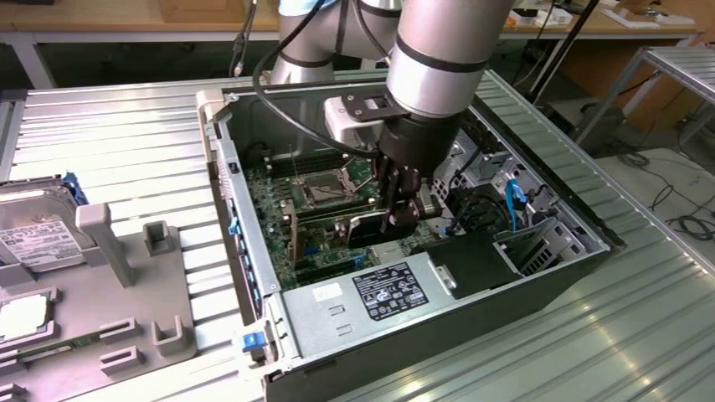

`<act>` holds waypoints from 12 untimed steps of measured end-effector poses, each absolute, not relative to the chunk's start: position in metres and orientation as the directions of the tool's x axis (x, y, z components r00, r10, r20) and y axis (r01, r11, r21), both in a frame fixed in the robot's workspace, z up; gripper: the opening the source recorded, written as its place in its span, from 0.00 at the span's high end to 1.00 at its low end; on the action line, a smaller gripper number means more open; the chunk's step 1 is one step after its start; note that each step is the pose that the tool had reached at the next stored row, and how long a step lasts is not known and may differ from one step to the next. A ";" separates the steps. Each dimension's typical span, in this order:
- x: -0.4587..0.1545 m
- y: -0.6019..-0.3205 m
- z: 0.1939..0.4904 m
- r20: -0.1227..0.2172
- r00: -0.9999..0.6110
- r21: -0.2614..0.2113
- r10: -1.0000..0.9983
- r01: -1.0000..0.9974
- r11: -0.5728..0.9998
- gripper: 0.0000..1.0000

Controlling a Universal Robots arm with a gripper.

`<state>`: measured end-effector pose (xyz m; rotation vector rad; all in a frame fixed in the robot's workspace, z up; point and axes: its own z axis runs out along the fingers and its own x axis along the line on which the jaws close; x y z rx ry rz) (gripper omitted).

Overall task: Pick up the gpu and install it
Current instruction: 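Insert the gpu into the slot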

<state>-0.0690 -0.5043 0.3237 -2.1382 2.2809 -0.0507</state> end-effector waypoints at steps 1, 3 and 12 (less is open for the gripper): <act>-0.069 -0.504 0.324 0.011 -0.065 -0.034 -0.998 -0.997 0.064 0.73; -0.069 -0.504 0.324 0.012 -0.065 -0.034 -0.998 -0.997 0.064 0.73; -0.069 -0.504 0.324 0.012 -0.065 -0.034 -0.998 -0.997 0.064 0.73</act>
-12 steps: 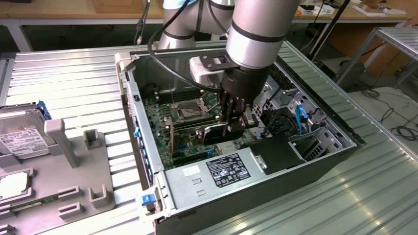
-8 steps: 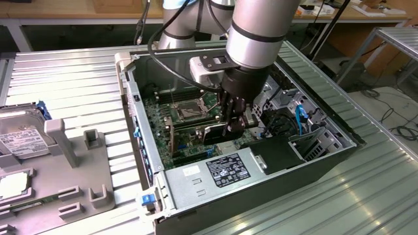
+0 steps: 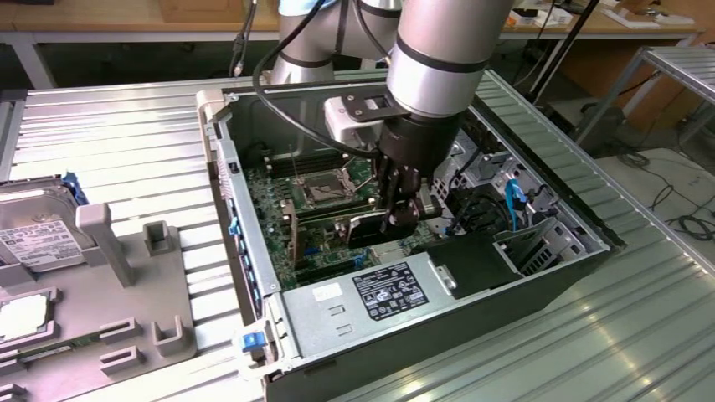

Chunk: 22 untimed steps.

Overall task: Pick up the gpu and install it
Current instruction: 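Insert the gpu into the slot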

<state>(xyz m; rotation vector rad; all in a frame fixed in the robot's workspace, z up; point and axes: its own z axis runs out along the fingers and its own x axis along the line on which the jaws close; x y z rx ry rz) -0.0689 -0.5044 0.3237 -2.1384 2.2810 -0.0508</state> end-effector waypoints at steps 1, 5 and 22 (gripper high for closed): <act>-0.069 -0.504 0.324 0.012 -0.065 -0.034 -0.998 -0.997 0.064 0.73; -0.069 -0.504 0.323 0.012 -0.065 -0.034 -0.998 -0.997 0.064 0.73; -0.087 -0.467 0.316 0.011 -0.073 -0.038 -0.997 -0.997 0.072 0.73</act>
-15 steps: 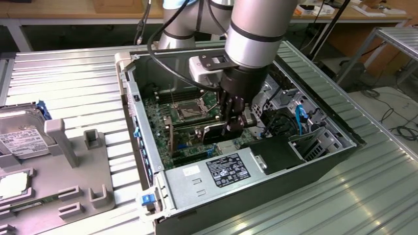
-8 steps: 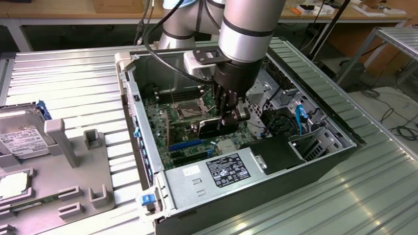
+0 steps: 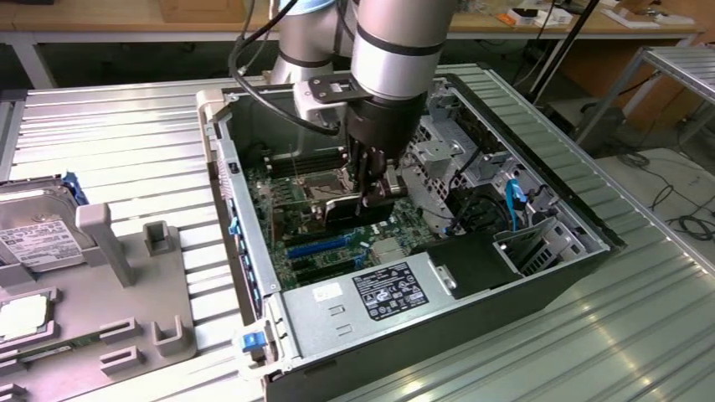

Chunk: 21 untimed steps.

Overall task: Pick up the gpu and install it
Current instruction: 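Insert the gpu into the slot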

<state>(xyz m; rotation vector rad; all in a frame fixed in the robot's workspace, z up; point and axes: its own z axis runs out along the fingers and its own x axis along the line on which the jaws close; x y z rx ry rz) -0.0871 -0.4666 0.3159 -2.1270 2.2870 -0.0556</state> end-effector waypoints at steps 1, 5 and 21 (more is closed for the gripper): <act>-0.088 -0.466 0.315 0.011 -0.073 -0.039 -0.997 -0.997 0.072 0.73; -0.094 -0.466 0.311 0.011 -0.073 -0.043 -0.997 -0.996 0.073 0.73; -0.094 -0.459 0.294 0.010 -0.052 -0.045 -0.999 -0.998 0.052 0.73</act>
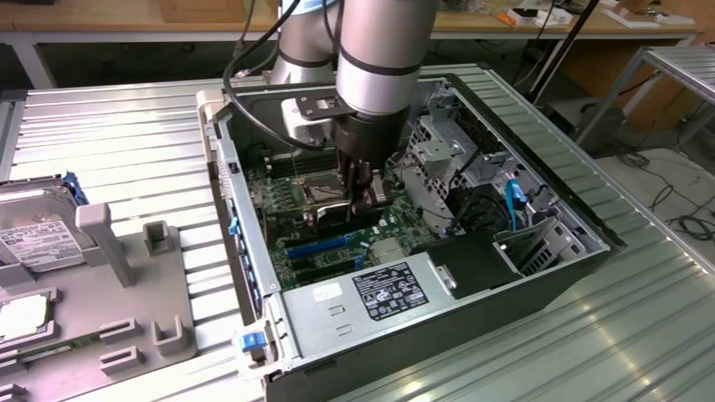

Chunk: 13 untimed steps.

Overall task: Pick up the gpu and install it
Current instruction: 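Insert the gpu into the slot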

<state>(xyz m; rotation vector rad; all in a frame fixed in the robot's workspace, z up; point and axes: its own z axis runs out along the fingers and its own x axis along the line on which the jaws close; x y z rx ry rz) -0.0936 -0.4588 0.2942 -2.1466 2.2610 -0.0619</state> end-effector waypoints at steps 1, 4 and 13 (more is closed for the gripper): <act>-0.094 -0.459 0.294 0.011 -0.049 -0.046 -0.999 -0.998 0.049 0.73; -0.096 -0.459 0.293 0.011 -0.048 -0.047 -0.999 -0.998 0.047 0.73; -0.097 -0.459 0.292 0.010 -0.048 -0.048 -0.999 -0.998 0.047 0.73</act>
